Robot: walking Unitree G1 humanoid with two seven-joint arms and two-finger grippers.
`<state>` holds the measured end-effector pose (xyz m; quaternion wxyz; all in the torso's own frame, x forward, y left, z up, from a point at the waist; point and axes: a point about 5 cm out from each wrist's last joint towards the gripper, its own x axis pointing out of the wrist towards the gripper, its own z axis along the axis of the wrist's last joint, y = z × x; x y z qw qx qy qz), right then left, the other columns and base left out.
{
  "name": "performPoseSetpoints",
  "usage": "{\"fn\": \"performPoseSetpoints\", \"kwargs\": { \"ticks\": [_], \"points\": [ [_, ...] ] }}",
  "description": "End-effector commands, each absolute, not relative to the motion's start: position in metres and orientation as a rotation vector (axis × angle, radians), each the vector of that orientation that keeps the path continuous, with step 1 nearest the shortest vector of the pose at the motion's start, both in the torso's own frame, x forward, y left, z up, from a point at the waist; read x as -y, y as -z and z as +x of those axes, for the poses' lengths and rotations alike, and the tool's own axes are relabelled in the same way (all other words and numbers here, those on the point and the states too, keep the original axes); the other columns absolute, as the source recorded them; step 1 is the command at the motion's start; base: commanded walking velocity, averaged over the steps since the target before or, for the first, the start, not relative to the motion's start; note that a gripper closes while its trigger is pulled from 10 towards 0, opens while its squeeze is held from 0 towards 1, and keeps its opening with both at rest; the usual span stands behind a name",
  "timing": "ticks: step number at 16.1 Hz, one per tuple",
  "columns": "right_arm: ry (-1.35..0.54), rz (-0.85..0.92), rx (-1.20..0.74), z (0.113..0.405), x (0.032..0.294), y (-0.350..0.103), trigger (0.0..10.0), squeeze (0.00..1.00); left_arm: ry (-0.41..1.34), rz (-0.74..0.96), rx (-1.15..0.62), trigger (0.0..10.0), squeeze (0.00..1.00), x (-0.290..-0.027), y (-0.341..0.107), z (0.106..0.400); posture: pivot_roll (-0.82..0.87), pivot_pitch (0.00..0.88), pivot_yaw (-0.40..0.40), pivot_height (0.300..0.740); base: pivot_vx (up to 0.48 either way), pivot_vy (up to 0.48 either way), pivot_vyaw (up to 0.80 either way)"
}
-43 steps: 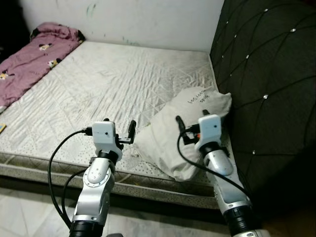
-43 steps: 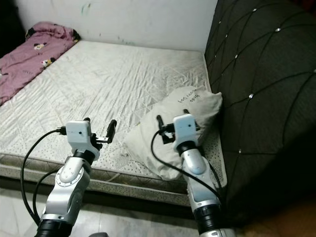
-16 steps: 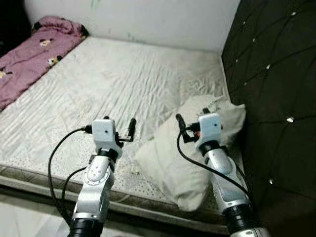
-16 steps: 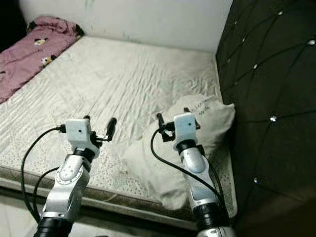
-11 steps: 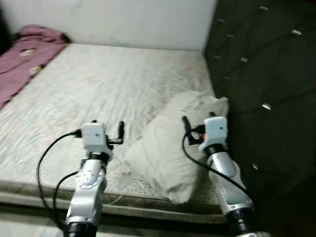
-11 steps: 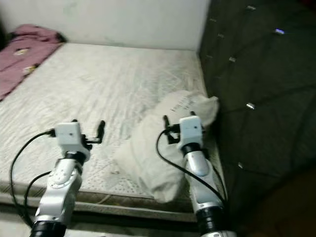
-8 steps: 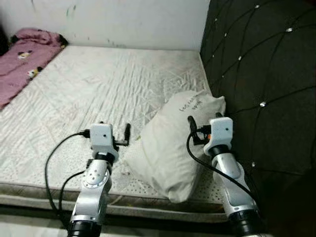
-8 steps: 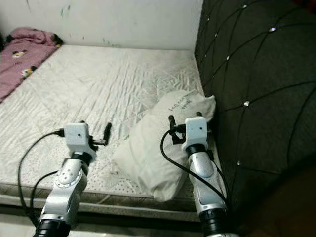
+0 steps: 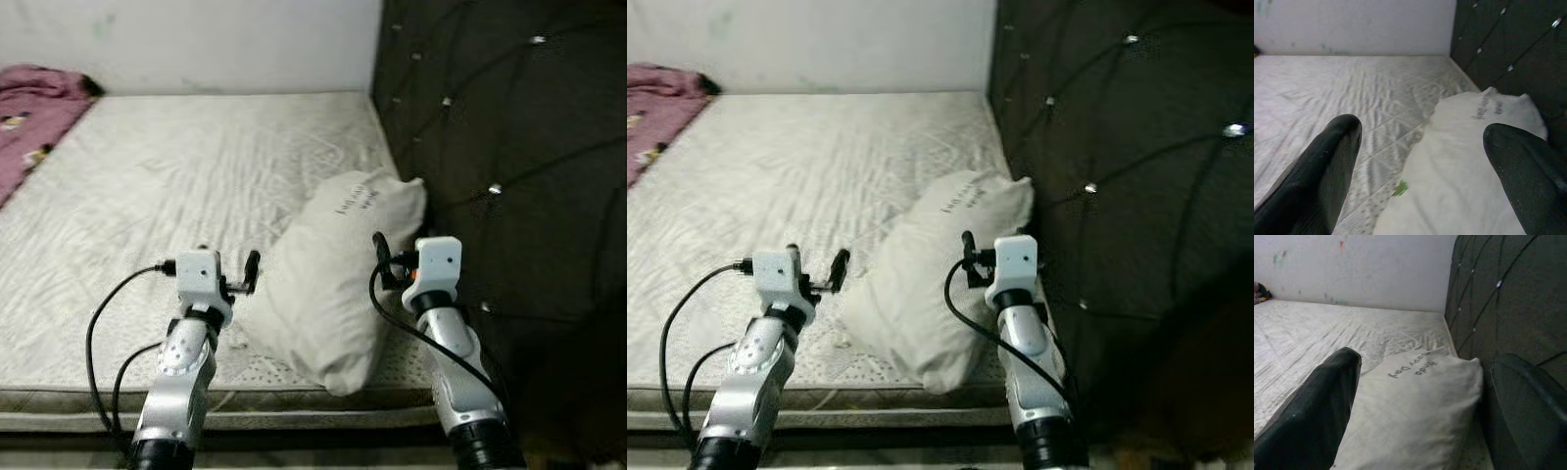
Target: Clean up the room
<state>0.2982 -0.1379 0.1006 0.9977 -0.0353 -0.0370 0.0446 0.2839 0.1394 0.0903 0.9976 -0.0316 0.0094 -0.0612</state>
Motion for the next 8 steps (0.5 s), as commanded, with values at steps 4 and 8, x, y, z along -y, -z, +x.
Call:
{"fn": "performPoseSetpoints", "kwargs": {
  "ticks": [4, 8],
  "points": [
    [-0.140, -0.041, 0.095, 0.305, 0.133, -0.112, 10.0, 0.00, 0.038, -0.021, 0.001, 10.0, 0.00, -0.157, -0.097, 0.294, -0.01, 0.000, 0.013, 0.740, 0.000, 0.000, 0.00],
    [-0.142, 0.010, 0.047, 0.301, 0.123, -0.102, 10.0, 0.00, 0.022, -0.005, 0.005, 10.0, 0.00, -0.164, -0.098, 0.289, 0.03, 0.000, -0.004, 0.740, 0.000, 0.000, 0.00]
  ]
}}
